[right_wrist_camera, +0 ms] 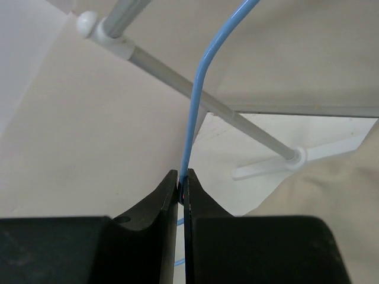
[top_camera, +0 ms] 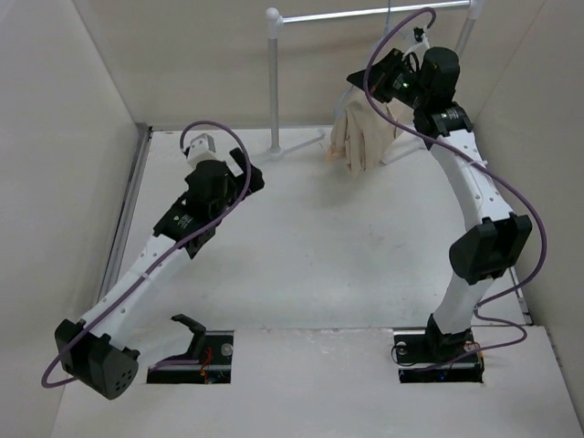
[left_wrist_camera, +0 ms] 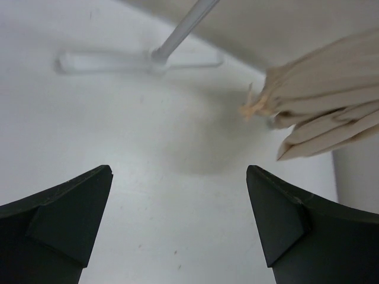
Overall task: Place the trousers on the hanger
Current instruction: Place the hanger at the clothesline, then reset both arms
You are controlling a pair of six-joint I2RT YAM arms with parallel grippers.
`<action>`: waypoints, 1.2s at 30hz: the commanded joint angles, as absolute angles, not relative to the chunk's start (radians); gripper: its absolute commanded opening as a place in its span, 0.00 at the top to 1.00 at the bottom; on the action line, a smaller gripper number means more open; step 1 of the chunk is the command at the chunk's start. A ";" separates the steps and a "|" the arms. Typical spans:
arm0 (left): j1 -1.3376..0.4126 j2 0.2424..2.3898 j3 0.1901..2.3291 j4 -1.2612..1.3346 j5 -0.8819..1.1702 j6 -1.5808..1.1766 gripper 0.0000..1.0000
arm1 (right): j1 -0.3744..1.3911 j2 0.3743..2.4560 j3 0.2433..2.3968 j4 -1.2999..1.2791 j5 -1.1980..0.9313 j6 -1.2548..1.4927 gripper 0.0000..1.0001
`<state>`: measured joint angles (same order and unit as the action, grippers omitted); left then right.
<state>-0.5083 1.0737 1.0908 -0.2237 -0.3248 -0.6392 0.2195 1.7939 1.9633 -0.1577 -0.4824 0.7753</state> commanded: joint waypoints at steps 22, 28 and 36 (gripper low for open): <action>-0.416 1.296 1.104 -0.402 -0.201 -0.779 0.00 | 0.120 1.755 1.965 -0.178 -0.453 0.739 0.00; -0.430 1.307 1.118 -0.423 -0.198 -0.761 0.00 | 0.110 1.539 1.710 -0.167 -0.355 0.729 0.00; -0.487 1.336 1.118 -0.442 -0.186 -0.713 0.00 | 0.122 1.200 1.125 -0.216 -0.082 0.719 0.00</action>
